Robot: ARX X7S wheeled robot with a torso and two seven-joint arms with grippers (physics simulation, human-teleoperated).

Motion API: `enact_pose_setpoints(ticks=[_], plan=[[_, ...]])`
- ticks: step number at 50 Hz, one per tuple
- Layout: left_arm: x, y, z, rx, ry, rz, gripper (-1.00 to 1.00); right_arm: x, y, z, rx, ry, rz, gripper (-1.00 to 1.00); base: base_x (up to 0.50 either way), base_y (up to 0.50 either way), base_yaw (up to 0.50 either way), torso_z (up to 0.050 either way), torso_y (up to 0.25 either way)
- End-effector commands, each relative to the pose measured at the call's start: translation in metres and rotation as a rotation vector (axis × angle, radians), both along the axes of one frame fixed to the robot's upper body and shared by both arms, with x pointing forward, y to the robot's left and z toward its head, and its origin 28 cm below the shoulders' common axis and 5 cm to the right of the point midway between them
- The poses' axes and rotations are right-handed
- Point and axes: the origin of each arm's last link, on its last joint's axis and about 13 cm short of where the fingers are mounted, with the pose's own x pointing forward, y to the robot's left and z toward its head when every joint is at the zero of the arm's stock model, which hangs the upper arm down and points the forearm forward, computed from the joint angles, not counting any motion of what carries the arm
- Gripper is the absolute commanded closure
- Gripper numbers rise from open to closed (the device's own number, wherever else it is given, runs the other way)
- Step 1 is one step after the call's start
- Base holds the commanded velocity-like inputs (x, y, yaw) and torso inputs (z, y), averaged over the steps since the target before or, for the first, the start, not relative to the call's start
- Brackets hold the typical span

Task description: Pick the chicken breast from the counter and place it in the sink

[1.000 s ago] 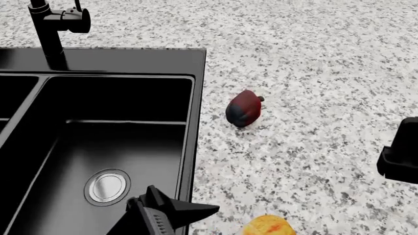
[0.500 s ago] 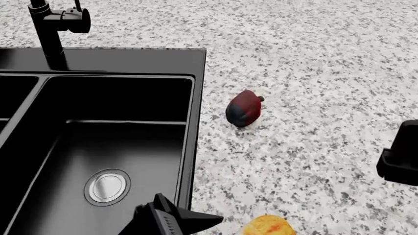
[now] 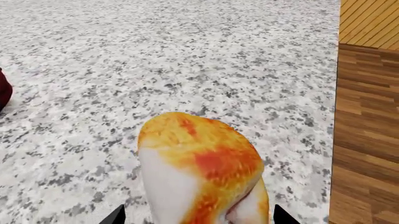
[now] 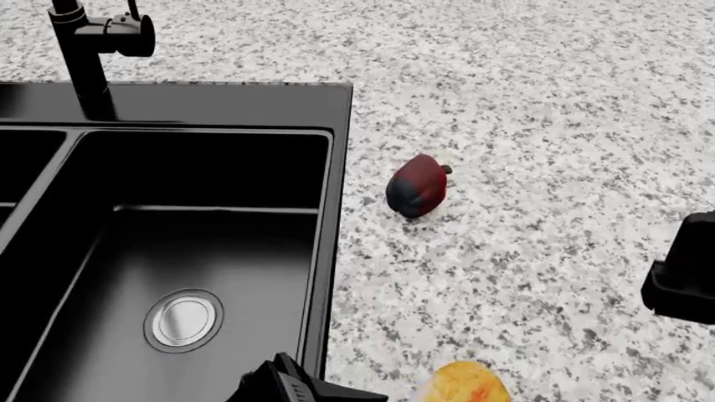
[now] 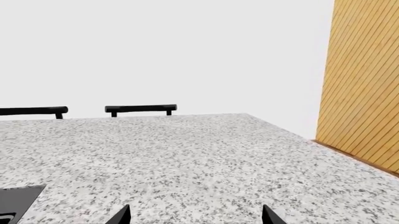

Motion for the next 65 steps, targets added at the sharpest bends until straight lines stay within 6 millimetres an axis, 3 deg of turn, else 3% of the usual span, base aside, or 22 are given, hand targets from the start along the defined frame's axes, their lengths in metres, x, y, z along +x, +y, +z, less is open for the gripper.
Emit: enact_pose_setpoints(ticks=[1, 16, 27, 38, 54, 65], plan=[[0.007, 0.003, -0.011, 0.049, 0.037, 0.085, 1.0, 0.001, 0.0, -0.003, 0.006, 0.002, 0.0, -1.0, 0.0, 0.0, 0.0, 0.0, 0.0], [0.0, 0.003, 0.001, 0.063, -0.063, 0.129, 1.0, 0.002, -0.001, -0.002, 0.006, 0.005, -0.001, -1.0, 0.0, 0.0, 0.0, 0.0, 0.0], [-0.016, 0.009, 0.045, -0.069, -0.202, 0.164, 1.0, 0.001, -0.001, -0.001, 0.008, -0.001, 0.0, -1.0, 0.0, 0.0, 0.0, 0.0, 0.0], [-0.015, 0.026, 0.071, -0.145, -0.273, 0.253, 1.0, 0.002, -0.001, -0.002, 0.009, -0.001, 0.002, -1.0, 0.0, 0.0, 0.0, 0.0, 0.0], [0.027, 0.064, 0.087, -0.234, -0.24, 0.57, 1.0, 0.003, 0.001, -0.002, 0.012, -0.003, 0.01, -1.0, 0.0, 0.0, 0.0, 0.0, 0.0], [0.058, 0.084, 0.079, -0.228, -0.174, 0.731, 1.0, 0.003, -0.001, -0.003, 0.015, -0.003, 0.007, -1.0, 0.0, 0.0, 0.0, 0.0, 0.0]])
